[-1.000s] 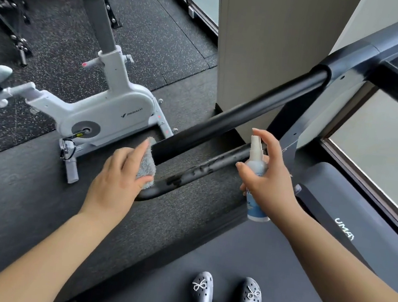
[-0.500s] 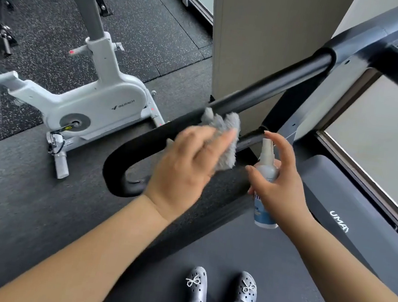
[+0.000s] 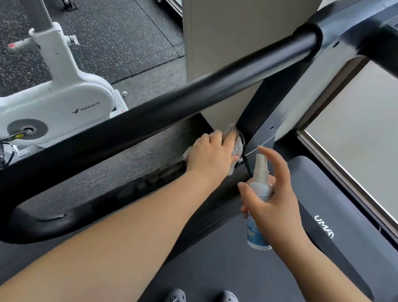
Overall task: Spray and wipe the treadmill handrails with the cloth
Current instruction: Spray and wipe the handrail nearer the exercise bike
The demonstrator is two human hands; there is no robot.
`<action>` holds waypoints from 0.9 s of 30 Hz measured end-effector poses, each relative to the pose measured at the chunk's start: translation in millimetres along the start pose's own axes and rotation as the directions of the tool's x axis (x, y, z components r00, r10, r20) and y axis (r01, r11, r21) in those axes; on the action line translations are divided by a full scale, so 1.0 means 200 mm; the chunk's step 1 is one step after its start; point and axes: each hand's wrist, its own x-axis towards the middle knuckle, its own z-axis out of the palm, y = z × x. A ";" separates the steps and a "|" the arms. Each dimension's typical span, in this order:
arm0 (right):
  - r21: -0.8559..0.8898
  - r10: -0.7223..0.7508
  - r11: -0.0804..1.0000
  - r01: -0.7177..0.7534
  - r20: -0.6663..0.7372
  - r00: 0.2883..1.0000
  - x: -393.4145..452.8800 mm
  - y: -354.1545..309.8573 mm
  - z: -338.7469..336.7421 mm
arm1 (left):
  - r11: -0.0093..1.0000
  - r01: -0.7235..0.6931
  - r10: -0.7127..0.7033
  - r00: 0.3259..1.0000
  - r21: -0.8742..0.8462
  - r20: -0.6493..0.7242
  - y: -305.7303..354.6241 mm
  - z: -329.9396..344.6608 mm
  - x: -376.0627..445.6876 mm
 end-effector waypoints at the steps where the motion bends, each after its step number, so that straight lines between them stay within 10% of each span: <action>1: -0.003 0.006 1.000 -0.006 -0.006 1.000 0.02 0.04 0.00 | 0.995 0.038 -0.040 0.999 0.094 0.017 0.03 0.03 0.03; 27: -0.274 0.060 0.961 -0.029 0.105 0.993 0.41 0.15 0.08 | 0.978 0.177 -0.187 0.977 0.107 0.101 -0.41 -0.14 -0.52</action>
